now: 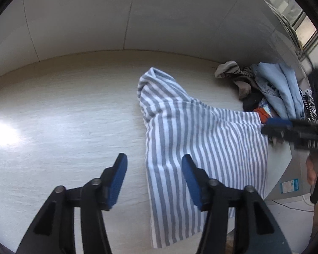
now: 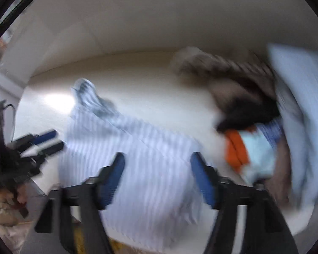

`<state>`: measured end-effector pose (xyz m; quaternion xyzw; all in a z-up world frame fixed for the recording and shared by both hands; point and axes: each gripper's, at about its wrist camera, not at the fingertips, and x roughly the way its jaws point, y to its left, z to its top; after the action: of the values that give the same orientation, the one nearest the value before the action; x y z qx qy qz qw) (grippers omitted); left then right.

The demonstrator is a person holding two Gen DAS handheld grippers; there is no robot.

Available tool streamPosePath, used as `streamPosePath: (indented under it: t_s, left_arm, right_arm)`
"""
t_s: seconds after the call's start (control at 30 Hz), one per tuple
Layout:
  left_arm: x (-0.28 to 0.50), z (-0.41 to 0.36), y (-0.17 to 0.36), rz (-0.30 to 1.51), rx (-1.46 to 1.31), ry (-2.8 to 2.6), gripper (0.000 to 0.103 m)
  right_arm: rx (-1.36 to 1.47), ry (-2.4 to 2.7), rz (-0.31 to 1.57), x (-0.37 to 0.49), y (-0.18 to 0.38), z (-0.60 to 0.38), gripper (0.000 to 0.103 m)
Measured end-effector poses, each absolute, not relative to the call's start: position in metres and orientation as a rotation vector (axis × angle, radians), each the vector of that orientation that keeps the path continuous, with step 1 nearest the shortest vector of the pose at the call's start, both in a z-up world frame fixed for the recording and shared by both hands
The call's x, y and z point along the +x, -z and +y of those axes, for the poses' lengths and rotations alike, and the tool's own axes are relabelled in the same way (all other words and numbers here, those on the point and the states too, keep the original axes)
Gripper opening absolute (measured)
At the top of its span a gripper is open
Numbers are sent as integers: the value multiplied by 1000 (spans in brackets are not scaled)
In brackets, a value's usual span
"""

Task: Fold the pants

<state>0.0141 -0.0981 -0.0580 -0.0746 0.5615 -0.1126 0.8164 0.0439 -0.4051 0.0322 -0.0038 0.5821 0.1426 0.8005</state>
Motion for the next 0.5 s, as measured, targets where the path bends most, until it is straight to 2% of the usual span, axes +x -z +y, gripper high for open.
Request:
streamPosePath:
  t_s: [0.2, 0.33, 0.5]
  left_arm:
    - [18, -100, 73, 1284, -213, 245, 59]
    - [19, -105, 83, 1307, -215, 238, 59]
    - [22, -118, 86, 1296, -196, 249, 62]
  right_arm:
    - [99, -197, 1334, 18, 2, -448, 71]
    - [181, -208, 1345, 13, 16, -453, 71]
    - [155, -203, 1329, 25, 22, -440, 75]
